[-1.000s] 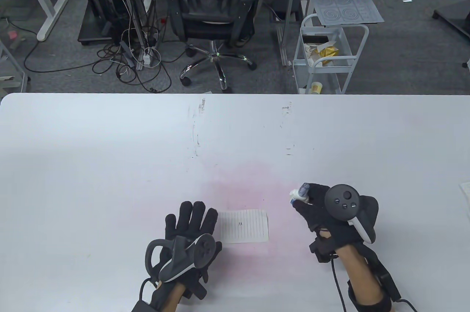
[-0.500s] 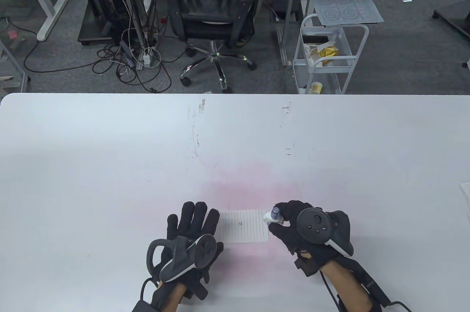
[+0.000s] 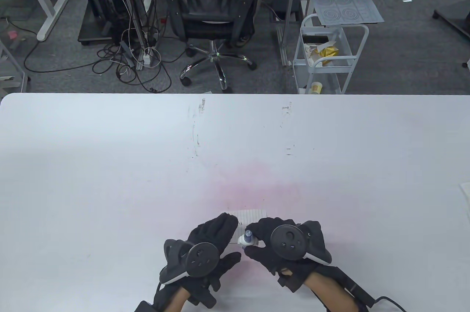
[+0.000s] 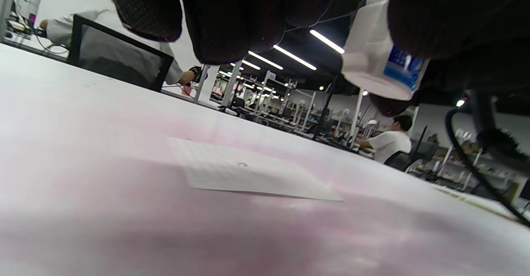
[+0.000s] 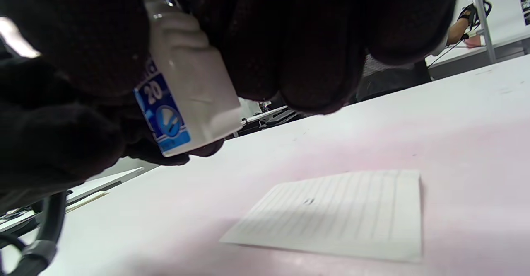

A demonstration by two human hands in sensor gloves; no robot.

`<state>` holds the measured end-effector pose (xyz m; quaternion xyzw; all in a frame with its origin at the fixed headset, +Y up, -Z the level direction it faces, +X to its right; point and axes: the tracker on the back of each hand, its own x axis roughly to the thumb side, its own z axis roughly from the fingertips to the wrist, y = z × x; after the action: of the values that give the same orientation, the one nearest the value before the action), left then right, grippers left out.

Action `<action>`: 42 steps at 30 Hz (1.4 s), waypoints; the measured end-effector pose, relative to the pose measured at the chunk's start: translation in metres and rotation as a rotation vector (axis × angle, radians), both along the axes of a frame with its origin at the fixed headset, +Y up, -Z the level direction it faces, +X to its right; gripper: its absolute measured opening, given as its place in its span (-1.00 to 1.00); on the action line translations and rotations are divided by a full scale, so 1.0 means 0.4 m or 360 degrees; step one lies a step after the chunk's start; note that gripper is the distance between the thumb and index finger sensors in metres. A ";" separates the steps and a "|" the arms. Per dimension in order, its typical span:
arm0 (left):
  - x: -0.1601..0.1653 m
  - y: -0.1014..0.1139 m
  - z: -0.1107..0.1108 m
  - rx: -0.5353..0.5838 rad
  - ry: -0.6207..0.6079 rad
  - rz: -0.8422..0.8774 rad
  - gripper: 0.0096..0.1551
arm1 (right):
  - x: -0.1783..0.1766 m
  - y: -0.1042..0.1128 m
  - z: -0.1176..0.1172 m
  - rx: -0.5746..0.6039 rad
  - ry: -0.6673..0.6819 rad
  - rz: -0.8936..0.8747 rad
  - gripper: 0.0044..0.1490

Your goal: Brush correction fluid to cover black text

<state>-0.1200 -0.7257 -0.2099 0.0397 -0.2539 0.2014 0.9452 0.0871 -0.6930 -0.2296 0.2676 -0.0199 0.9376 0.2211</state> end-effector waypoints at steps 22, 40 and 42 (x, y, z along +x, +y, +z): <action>-0.009 -0.001 -0.006 -0.0098 -0.0069 0.0415 -0.25 | -0.012 -0.024 0.007 -0.0238 0.0007 -0.0133 -0.28; -0.018 0.003 -0.007 -0.0003 -0.0040 0.0407 -0.29 | 0.004 -0.018 0.002 -0.0283 -0.0007 -0.0244 -0.18; -0.017 0.002 -0.007 -0.0007 -0.0040 0.0402 -0.29 | 0.008 -0.009 0.006 -0.0225 -0.0013 -0.0293 -0.16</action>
<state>-0.1267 -0.7248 -0.2129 0.0668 -0.2584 0.3197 0.9092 0.0903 -0.6966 -0.2272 0.2446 0.0210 0.9135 0.3245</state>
